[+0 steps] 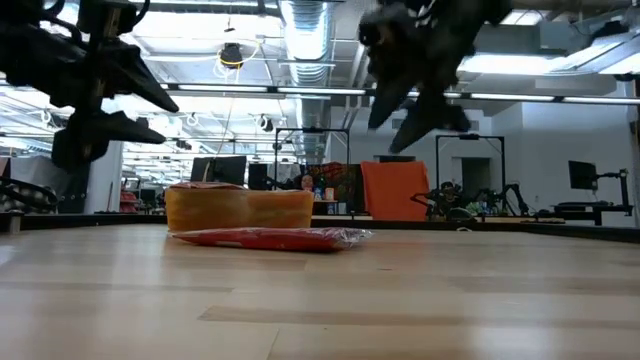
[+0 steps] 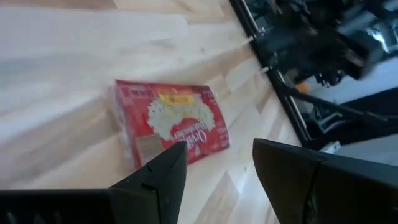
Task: Sort popcorn bags into baskets
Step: Put the popcorn bag into the orange bin, then return To Home Position
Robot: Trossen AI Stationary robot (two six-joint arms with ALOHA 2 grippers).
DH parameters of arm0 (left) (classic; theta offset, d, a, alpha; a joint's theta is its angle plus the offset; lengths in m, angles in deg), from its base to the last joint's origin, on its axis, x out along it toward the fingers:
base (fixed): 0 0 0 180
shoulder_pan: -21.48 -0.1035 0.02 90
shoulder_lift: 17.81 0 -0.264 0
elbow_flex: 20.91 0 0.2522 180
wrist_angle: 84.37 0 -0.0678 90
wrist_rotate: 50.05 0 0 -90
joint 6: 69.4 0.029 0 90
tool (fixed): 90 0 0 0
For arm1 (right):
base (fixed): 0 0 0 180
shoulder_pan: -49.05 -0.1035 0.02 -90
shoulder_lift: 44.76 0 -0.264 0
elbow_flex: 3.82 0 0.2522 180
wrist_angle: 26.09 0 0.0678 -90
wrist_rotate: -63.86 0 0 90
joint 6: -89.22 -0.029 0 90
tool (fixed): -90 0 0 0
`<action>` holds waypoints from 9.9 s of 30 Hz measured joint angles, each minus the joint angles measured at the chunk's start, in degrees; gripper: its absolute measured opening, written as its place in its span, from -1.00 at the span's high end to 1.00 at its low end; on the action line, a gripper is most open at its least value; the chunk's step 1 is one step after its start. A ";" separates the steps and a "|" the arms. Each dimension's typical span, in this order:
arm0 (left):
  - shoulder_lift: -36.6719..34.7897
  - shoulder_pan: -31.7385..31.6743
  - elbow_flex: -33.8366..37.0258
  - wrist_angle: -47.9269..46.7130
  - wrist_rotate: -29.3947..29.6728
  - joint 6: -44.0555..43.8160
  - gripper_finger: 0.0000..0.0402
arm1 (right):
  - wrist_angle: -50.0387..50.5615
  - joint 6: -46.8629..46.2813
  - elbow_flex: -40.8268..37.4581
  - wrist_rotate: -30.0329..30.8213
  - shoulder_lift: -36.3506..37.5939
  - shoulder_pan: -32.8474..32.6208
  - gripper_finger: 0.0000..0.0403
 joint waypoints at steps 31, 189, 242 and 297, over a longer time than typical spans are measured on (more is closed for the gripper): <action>60.84 -0.31 -26.27 10.72 -1.10 2.83 0.85 | -19.79 20.21 3.90 -13.66 -22.66 4.11 -0.11; -45.57 -4.92 11.37 -4.82 -11.90 38.79 0.76 | -41.00 15.66 -62.86 9.58 82.13 -1.27 -0.01; -45.36 -4.90 11.56 -8.67 -11.84 36.06 0.76 | -29.21 18.20 -62.77 14.66 82.11 -3.15 0.01; -45.38 -4.68 11.58 -8.65 -11.86 36.04 0.76 | -29.18 18.16 -62.86 14.69 82.11 -3.16 0.07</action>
